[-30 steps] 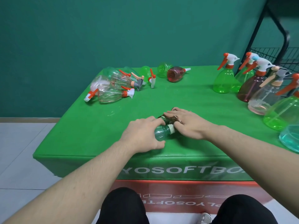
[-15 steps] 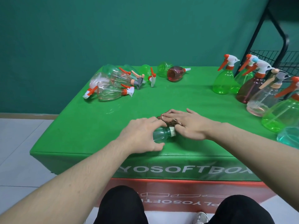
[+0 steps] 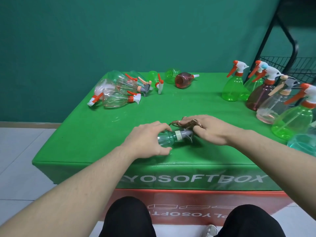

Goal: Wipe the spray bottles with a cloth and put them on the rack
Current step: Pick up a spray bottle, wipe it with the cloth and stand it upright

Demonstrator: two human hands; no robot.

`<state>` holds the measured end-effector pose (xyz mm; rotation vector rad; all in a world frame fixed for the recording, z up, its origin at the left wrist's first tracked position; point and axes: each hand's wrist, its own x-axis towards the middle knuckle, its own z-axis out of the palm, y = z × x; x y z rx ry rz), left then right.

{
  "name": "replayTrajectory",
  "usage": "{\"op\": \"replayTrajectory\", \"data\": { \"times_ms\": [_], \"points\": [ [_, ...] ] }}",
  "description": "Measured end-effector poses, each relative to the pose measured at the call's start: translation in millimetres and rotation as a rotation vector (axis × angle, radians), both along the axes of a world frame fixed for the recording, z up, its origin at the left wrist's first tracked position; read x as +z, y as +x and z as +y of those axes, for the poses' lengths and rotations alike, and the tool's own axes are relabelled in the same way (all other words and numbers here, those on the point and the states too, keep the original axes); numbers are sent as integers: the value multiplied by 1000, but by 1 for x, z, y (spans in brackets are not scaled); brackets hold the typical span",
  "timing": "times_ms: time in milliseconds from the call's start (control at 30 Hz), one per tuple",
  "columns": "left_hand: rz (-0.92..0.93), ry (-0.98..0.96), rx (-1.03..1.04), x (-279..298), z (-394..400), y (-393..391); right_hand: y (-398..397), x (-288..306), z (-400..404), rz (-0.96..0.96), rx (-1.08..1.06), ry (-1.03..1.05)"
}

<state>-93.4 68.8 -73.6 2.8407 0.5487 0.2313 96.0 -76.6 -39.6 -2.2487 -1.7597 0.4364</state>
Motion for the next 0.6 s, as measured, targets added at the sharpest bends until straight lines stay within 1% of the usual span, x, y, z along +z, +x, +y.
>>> {"op": "replayTrajectory", "data": {
  "times_ms": [100,167,333,400,433,500,600],
  "points": [
    [21,-1,-15,2,-2,0,-6,-3,-14,99,-55,26],
    [37,-2,-17,3,-3,0,-11,-8,-20,163,-94,95],
    [159,84,11,7,-3,-1,-16,-18,-26,334,-205,205],
    [177,81,28,9,-1,1,-17,-19,-26,386,-252,238],
    [171,60,35,10,-1,2,-18,-21,-26,391,-267,242],
    [137,3,58,10,2,4,-21,-26,-26,347,-231,230],
    [101,-42,87,10,4,4,-25,-38,-21,311,-184,287]
  ]
}}
